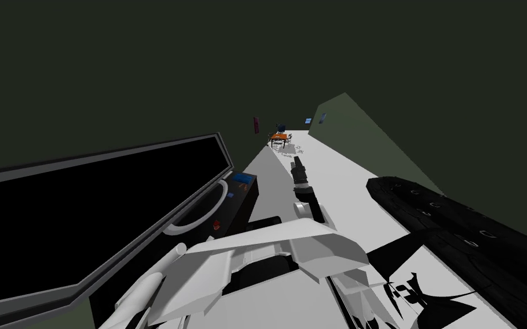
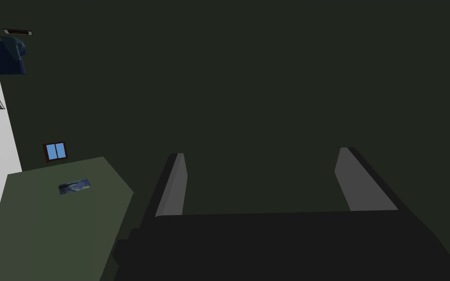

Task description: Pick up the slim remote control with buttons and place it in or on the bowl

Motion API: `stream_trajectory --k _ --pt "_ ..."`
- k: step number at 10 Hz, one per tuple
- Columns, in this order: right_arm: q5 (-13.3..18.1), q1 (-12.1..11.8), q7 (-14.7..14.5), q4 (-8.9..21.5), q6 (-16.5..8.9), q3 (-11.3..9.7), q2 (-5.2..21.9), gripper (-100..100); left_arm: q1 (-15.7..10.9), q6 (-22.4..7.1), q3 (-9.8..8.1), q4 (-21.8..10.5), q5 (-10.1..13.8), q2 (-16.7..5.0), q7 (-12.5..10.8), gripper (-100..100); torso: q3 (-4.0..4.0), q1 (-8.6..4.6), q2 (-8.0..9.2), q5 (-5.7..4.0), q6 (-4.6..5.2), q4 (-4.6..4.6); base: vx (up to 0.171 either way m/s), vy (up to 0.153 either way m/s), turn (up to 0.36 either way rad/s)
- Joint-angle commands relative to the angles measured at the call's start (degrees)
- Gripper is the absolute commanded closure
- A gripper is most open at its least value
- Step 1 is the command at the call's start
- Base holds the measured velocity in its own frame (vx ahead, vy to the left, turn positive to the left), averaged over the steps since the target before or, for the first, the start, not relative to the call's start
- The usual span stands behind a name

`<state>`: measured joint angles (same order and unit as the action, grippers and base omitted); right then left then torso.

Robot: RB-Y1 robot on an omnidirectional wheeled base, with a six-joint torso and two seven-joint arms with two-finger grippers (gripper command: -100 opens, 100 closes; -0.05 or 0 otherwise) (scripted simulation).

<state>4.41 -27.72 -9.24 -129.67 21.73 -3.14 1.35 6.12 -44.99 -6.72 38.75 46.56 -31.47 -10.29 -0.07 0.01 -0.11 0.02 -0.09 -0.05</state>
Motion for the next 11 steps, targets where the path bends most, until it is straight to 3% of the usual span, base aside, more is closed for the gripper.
stream_trajectory --k 1,3,4,5,8,9,10,11 --pt "0.0 0.0 0.0 0.0 0.0 0.0 0.0 0 0.0 0.0 0.0 0.0 0.0 0.0 0.0 100 0.0 0.0 0.0 0.0 0.0 0.0 0.0 0.0 0.0" --pt "0.0 0.0 0.0 0.0 0.0 0.0 0.0 0 0.0 0.0 0.02 0.0 0.0 0.0 0.0 100 0.0 0.04 -0.01 0.01 -0.01 0.0 0.0 0.0 0.0" --pt "0.0 0.0 0.0 0.0 0.0 0.0 0.0 0 0.0 0.0 0.03 0.0 0.0 0.0 0.0 0 0.0 0.04 -0.01 0.0 -0.02 0.0 0.0 0.0 0.0" --pt "0.0 0.0 0.0 0.0 0.0 0.0 0.0 0 0.6 -2.0 0.12 1.6 1.1 -1.8 -0.3 100 0.0 0.04 -0.01 0.0 -0.02 0.0 0.011 -0.003 0.049" --pt "0.0 0.0 0.0 0.0 0.0 0.0 0.0 0 0.4 -1.9 0.14 1.5 1.2 -1.9 -0.2 100 -0.01 0.04 -0.02 -0.02 -0.05 0.0 0.002 -0.003 0.009" --pt "0.0 0.0 0.0 0.0 0.0 0.0 0.0 0 0.5 -2.1 0.13 1.6 1.2 -2.0 -0.2 0 -0.01 0.04 -0.01 0.0 -0.04 0.0 0.0 0.0 0.0" --pt "0.0 0.0 0.0 0.0 0.0 0.0 0.0 0 0.0 -2.4 -1.13 2.0 2.3 -4.0 -0.3 100 -0.01 0.04 -0.01 0.0 -0.04 0.0 -0.054 -0.081 -0.018" --pt "0.0 0.0 0.0 0.0 0.0 0.0 0.0 0 -0.2 -2.6 -1.74 2.2 2.9 -4.9 -0.3 100 0.09 -0.22 0.14 -0.1 -0.03 0.06 -0.104 -0.134 -0.024"
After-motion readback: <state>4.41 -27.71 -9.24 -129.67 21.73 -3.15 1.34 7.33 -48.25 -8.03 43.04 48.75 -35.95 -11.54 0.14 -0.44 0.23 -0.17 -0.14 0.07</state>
